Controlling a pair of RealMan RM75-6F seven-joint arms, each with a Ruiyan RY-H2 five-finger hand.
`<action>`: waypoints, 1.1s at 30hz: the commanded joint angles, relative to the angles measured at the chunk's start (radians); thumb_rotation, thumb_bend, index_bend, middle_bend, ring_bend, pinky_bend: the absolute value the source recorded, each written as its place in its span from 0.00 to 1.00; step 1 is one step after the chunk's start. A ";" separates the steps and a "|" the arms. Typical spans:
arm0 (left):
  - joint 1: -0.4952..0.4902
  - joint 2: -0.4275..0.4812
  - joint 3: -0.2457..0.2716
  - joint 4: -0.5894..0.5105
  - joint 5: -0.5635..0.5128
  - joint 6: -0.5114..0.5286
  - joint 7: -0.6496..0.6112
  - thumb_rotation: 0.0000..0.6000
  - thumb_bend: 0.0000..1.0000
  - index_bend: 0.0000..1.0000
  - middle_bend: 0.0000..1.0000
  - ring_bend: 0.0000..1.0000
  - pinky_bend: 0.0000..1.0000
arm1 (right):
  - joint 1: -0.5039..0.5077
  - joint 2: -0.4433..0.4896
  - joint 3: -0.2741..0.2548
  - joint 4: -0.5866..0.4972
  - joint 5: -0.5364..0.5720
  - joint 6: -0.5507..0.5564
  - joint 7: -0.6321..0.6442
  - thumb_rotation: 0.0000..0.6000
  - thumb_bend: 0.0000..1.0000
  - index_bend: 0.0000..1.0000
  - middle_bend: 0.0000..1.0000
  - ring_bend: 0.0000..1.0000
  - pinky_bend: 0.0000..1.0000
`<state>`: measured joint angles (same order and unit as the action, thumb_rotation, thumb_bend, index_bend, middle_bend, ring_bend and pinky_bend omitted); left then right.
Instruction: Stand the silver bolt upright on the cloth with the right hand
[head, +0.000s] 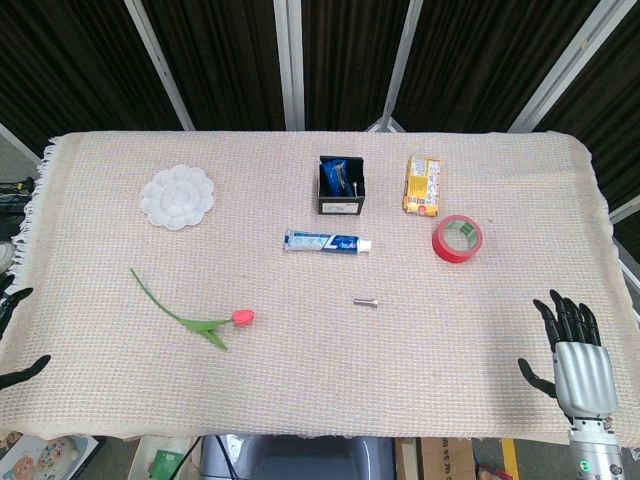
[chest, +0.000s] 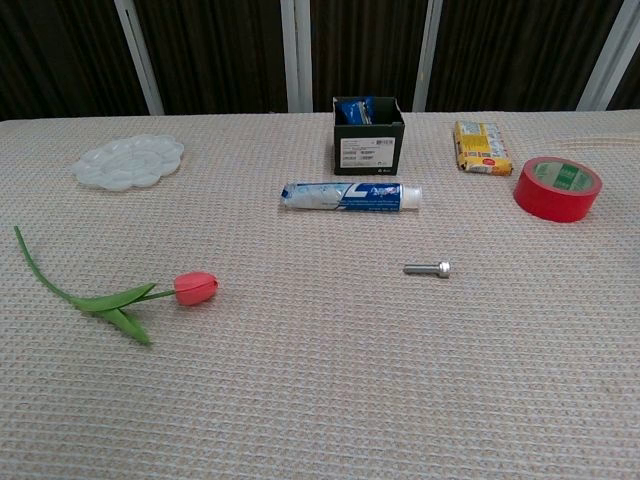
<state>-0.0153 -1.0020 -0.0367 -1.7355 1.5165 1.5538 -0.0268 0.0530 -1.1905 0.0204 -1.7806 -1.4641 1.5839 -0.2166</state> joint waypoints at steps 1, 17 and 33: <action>-0.001 -0.001 -0.001 -0.002 -0.002 -0.001 0.002 1.00 0.25 0.16 0.00 0.00 0.00 | -0.003 0.003 0.003 -0.003 0.000 -0.002 0.006 1.00 0.24 0.14 0.01 0.01 0.00; 0.002 0.000 0.005 -0.006 0.008 0.004 0.010 1.00 0.25 0.15 0.00 0.00 0.00 | -0.007 -0.028 0.012 0.006 -0.037 0.001 0.021 1.00 0.24 0.18 0.01 0.01 0.00; 0.012 0.000 0.012 -0.015 0.022 0.022 0.026 1.00 0.25 0.15 0.00 0.00 0.00 | 0.177 -0.036 0.148 -0.203 0.156 -0.245 -0.207 1.00 0.24 0.22 0.01 0.01 0.00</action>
<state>-0.0033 -1.0019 -0.0246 -1.7503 1.5386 1.5755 -0.0004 0.1749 -1.2218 0.1232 -1.9255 -1.3763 1.3999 -0.3578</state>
